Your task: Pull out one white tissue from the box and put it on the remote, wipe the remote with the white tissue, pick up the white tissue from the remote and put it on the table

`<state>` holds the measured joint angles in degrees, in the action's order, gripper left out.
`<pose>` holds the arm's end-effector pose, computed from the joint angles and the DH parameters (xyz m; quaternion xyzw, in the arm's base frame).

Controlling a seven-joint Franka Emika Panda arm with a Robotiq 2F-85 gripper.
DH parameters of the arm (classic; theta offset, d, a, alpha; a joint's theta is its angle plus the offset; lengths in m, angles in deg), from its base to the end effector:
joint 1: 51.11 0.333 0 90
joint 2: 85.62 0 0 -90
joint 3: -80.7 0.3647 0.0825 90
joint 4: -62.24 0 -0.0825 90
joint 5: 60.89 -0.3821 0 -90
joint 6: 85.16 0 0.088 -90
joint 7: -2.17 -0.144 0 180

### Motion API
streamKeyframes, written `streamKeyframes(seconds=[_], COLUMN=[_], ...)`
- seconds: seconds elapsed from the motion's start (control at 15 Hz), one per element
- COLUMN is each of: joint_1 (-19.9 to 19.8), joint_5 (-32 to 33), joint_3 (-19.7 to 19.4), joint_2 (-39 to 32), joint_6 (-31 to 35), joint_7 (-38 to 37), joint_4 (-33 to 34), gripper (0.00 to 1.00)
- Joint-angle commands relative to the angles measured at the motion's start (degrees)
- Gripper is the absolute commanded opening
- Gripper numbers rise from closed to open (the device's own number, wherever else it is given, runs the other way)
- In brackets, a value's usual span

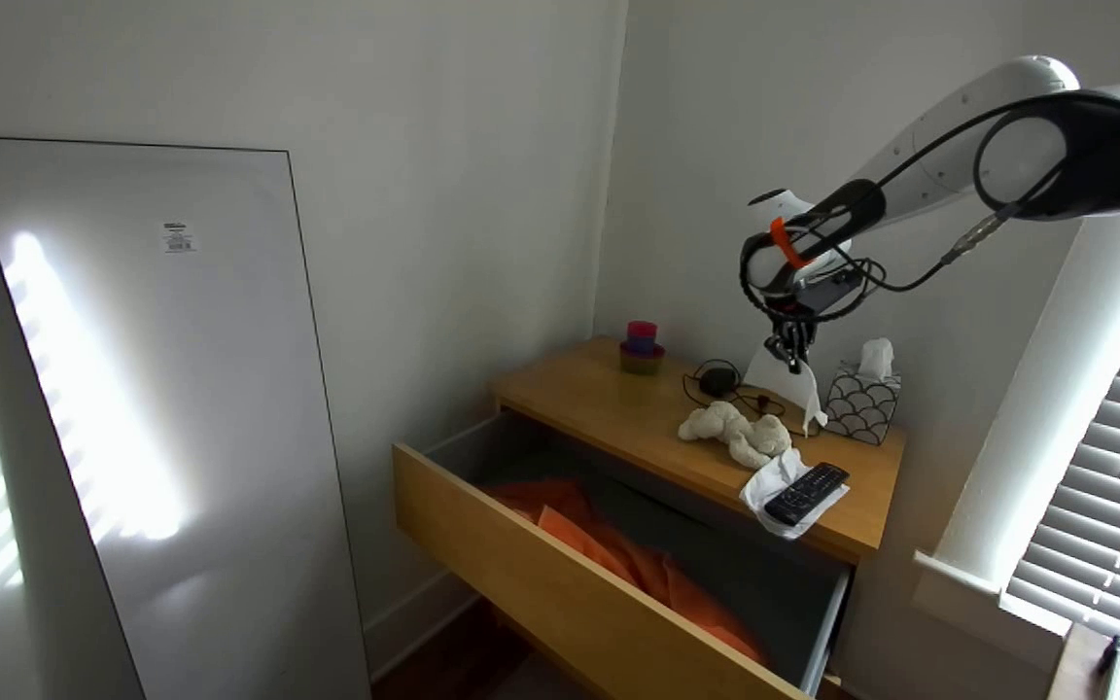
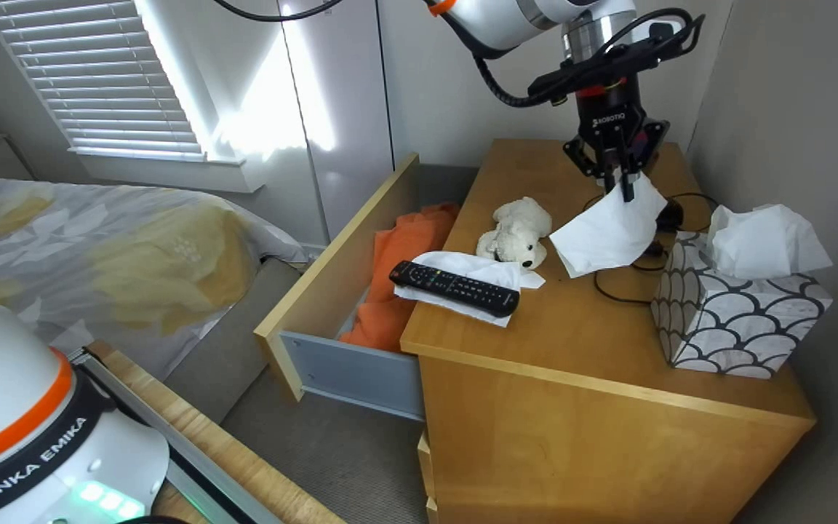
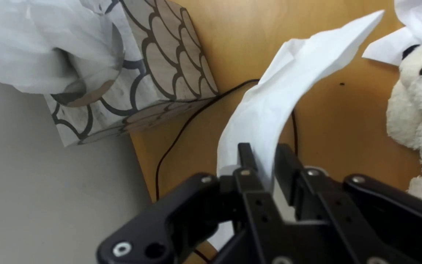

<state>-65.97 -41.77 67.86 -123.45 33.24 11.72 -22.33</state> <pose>0.6534 -0.3412 0.3026 0.9756 -0.0511 -0.0952 0.1911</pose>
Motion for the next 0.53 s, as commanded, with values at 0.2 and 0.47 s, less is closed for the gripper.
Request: streamKeyframes(seconds=[0.2,0.47], joint_1=[-0.1,-0.8], joint_5=[-0.1,-0.3], joint_3=[2.6,4.7], joint_2=[-0.8,5.7], joint_6=[-8.3,-13.1], joint_7=[10.7,20.3], joint_4=[3.5,-4.3], gripper=[0.77,1.0])
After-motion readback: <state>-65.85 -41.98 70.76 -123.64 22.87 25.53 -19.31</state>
